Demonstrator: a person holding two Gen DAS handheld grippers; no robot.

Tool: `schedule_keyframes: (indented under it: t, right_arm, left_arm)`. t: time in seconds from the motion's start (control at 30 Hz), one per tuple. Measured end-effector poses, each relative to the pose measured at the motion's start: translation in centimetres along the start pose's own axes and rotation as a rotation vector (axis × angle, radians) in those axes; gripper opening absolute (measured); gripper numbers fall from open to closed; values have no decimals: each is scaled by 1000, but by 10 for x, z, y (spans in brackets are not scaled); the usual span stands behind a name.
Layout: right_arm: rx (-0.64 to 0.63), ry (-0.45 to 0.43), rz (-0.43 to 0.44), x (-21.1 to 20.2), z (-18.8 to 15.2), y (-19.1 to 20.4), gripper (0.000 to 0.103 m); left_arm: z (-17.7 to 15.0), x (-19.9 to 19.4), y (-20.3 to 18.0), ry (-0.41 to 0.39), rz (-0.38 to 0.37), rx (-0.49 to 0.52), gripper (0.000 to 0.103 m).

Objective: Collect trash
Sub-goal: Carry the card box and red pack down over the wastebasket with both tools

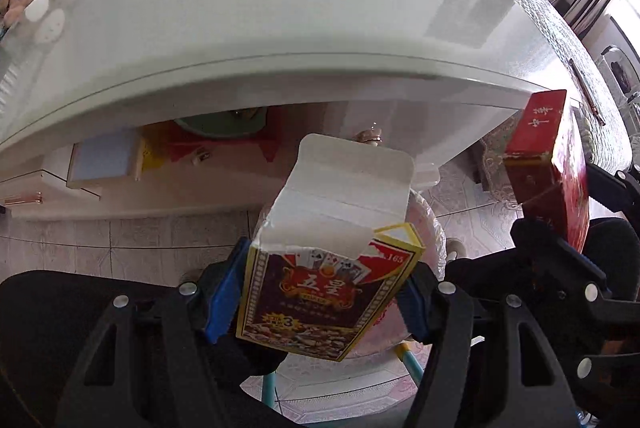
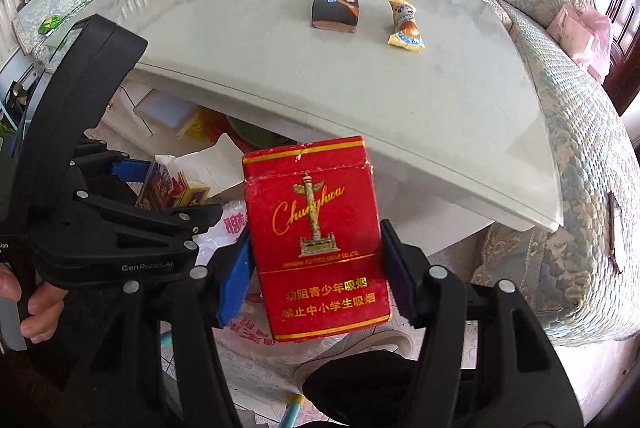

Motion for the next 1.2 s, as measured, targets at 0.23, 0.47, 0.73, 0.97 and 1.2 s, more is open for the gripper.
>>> schedule_keyframes:
  t: [0.23,0.47,0.73,0.97,1.2]
  right_arm:
    - [42,32,-15,30,-17,4,59]
    - [106,89,-2,61,-29,1,59]
    - [126,131,-1,86,-38,5,59]
    - [132,169,0,104,-46,8,59]
    - [120,205,23,120,-50,16,59]
  left_arm:
    - [-6,33,6,46,6,-26,65]
    - [-11,66,13,111,-8,-76,65]
    - [-16,90,23,151,5,-106,65]
    - [-17,106,32,177,19,-131,65]
    - [-21,117,40,200,29,-153,65]
Point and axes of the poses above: each gripper's, at about its wrist camera, not at the fingertips, and x roughly the way its jaws point, y to its left, z to its top, the point moved 1 cm from there along x, roughly the way its jaws point, and after that the axes turned 13 degrees about -z, right-handed, at the moved point
